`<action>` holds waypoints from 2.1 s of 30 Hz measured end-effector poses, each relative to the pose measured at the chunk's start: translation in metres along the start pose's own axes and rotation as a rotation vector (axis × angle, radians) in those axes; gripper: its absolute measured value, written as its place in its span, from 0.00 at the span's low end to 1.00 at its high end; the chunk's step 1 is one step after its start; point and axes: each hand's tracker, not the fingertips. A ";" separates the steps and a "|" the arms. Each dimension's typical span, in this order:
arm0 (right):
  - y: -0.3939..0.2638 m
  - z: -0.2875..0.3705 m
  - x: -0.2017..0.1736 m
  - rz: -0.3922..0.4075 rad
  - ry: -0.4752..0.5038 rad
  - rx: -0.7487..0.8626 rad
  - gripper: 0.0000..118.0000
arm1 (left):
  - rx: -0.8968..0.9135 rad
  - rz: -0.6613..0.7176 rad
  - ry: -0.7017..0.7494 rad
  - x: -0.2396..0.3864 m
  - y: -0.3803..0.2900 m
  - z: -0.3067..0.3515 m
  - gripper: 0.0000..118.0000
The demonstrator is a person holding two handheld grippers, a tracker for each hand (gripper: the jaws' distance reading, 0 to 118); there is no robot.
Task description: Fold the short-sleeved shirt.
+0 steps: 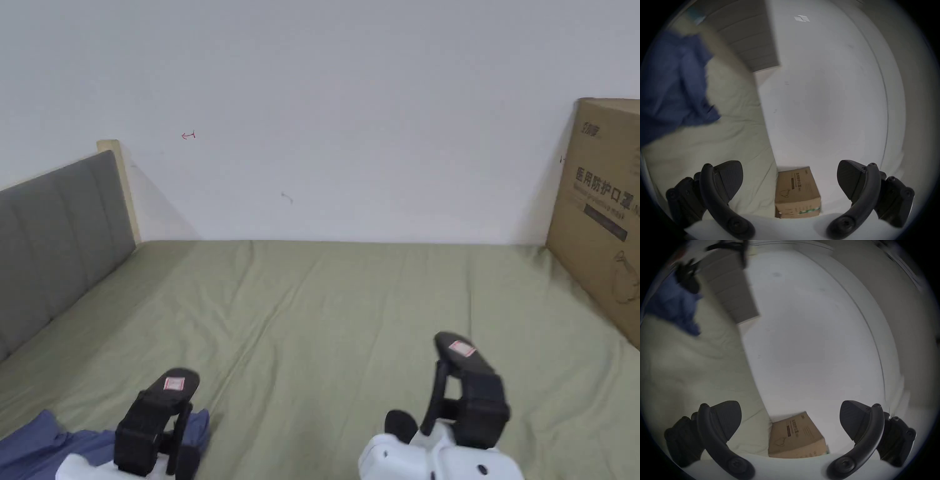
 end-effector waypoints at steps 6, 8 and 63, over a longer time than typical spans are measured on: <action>-0.008 -0.006 0.015 -0.414 0.094 -0.087 1.00 | 0.050 -0.481 0.124 0.022 -0.025 0.008 0.98; -0.021 -0.015 0.042 -0.809 0.086 -0.188 1.00 | 0.073 -0.753 0.114 0.014 -0.009 0.006 0.98; -0.044 -0.014 0.056 -1.215 0.124 -0.225 0.00 | 0.072 -1.517 0.197 0.115 -0.072 0.002 0.00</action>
